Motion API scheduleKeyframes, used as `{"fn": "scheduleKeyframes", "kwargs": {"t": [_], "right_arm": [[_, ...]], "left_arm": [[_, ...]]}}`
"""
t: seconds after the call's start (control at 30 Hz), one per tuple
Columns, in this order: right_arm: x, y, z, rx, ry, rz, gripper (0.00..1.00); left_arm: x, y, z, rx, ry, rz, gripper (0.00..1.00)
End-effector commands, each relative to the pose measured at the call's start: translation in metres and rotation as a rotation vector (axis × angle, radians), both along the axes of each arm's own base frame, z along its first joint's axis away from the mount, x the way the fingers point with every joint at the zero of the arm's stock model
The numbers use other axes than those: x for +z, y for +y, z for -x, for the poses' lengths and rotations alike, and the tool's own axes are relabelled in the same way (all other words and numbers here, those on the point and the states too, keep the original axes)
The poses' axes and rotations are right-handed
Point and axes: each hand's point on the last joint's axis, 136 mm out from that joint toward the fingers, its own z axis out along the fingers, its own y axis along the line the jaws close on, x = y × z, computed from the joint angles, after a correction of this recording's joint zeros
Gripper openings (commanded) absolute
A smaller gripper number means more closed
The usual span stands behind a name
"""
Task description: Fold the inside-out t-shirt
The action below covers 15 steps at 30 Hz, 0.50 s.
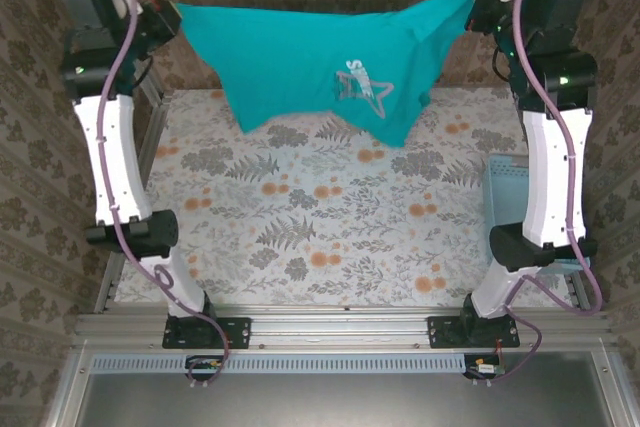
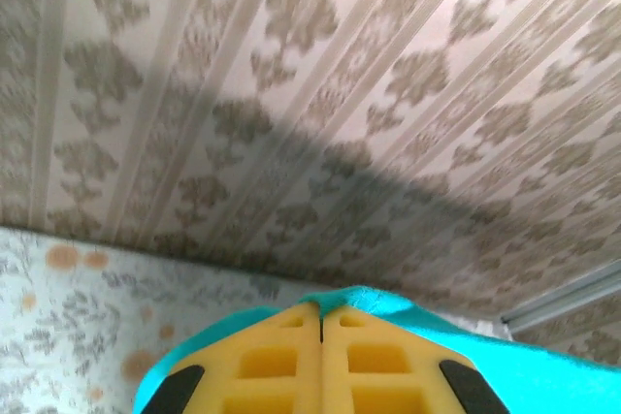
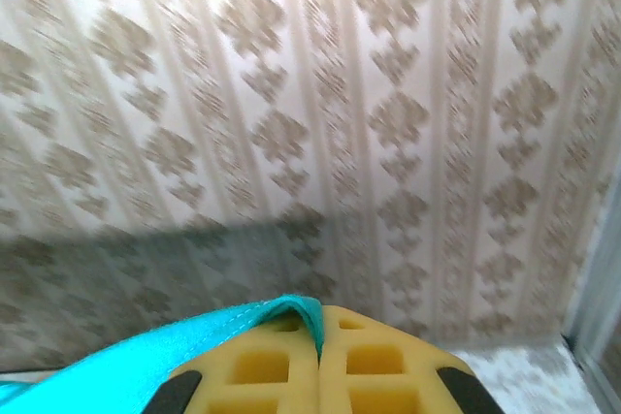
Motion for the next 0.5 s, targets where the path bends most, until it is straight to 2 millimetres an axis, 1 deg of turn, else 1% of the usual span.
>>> {"fn": "scheduleKeyframes", "kwargs": {"t": [0.0,0.03,0.1,0.13,0.2,0.3,0.33,0.37,0.4,0.47], "right_arm": [[0.017,0.02,0.017,0.127,-0.055,-0.023,0.0],[0.006,0.026,0.017,0.163,-0.027,-0.03,0.0],[-0.023,0.041,0.019,0.238,0.044,-0.051,0.0],[-0.044,0.05,0.02,0.272,0.089,-0.06,0.0],[-0.088,0.062,0.028,0.311,0.167,-0.079,0.0],[-0.17,0.077,0.053,0.366,0.317,-0.136,0.0],[-0.203,0.079,0.063,0.369,0.381,-0.157,0.0],[-0.235,0.077,0.076,0.355,0.442,-0.174,0.0],[-0.268,0.072,0.087,0.33,0.504,-0.187,0.0],[-0.332,0.058,0.116,0.248,0.628,-0.203,0.0]], "left_arm": [[0.002,0.001,0.024,-0.02,-0.036,-0.038,0.0],[-0.005,0.002,0.031,-0.015,-0.039,-0.041,0.0],[-0.023,0.003,0.046,-0.001,-0.043,-0.036,0.0],[-0.04,0.001,0.053,-0.009,-0.021,-0.022,0.0],[-0.08,-0.006,0.068,-0.031,0.044,0.016,0.0],[-0.163,-0.026,0.098,-0.061,0.17,0.08,0.0],[-0.198,-0.034,0.11,-0.064,0.231,0.081,0.0],[-0.238,-0.041,0.126,-0.068,0.309,0.07,0.0],[-0.272,-0.045,0.14,-0.069,0.381,0.059,0.0],[-0.348,-0.045,0.176,-0.051,0.562,0.049,0.0]]}}
